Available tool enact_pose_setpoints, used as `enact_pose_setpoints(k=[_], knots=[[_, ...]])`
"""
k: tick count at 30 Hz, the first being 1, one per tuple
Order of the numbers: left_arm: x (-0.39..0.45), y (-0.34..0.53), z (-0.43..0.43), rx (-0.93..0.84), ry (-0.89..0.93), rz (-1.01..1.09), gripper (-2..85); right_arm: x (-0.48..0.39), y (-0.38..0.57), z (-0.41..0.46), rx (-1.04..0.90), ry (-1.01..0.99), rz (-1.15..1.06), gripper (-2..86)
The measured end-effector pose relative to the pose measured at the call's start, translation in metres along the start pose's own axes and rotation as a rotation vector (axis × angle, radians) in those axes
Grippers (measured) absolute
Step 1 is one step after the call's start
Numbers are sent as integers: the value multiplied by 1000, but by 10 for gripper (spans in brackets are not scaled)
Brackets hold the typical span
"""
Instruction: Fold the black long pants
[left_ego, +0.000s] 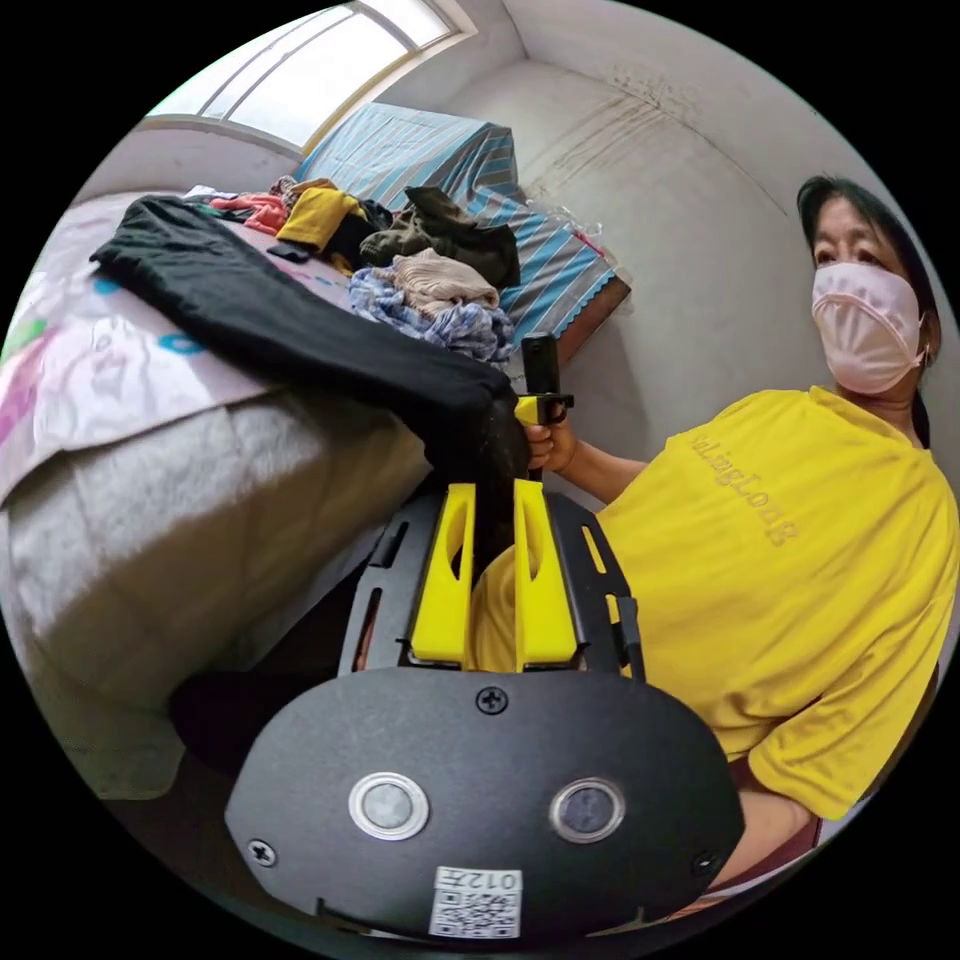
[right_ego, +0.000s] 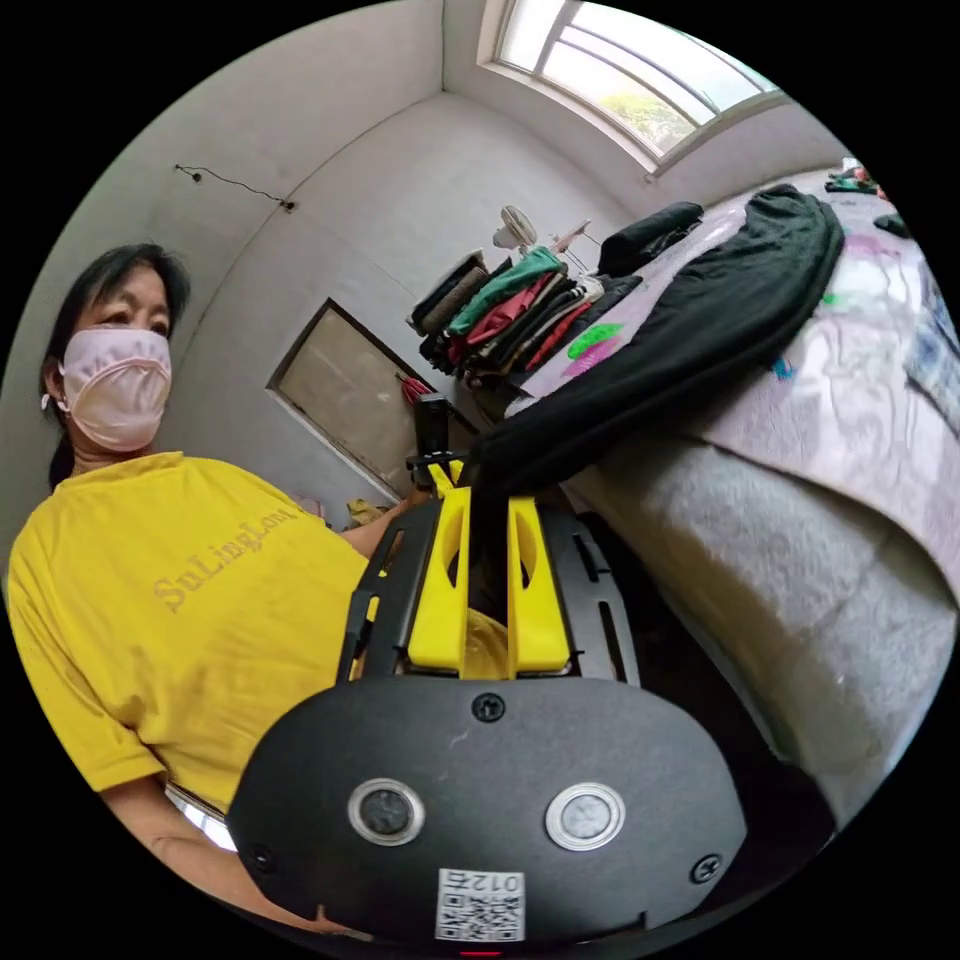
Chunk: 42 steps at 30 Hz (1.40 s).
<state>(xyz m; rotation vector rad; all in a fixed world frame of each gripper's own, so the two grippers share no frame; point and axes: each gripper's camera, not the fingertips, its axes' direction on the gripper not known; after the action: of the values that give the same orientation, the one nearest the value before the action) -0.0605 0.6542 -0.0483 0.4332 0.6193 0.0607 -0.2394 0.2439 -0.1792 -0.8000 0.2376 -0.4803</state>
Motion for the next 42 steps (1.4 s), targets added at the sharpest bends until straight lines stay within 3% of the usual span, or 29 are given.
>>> enact_pose_setpoints(k=[10, 22, 25, 28, 29, 31, 35, 42], knots=[[-26, -130, -59, 42, -27, -58, 48, 21, -147, -84, 169, -26, -44, 17], [-189, -220, -52, 110, 29, -495, 68, 230, -273, -114, 325, -29, 436, 52], [-222, -204, -50, 257, 42, -674, 88, 298, -278, -108, 312, -73, 640, 103], [-211, -182, -72, 575, 138, -598, 103, 318, -259, -124, 495, -236, 640, 123], [-198, -178, -81, 595, 112, -546, 107, 315, -251, -133, 549, -282, 584, 120], [-170, -177, -85, 497, -13, -472, 111, 298, -241, -143, 549, -244, 510, 115], [-109, -182, -55, 169, -298, -328, 127, 238, -227, -130, 279, 135, 359, 117], [-74, -208, 15, -172, -481, -187, 150, 200, -223, -71, 66, 379, 219, 137]])
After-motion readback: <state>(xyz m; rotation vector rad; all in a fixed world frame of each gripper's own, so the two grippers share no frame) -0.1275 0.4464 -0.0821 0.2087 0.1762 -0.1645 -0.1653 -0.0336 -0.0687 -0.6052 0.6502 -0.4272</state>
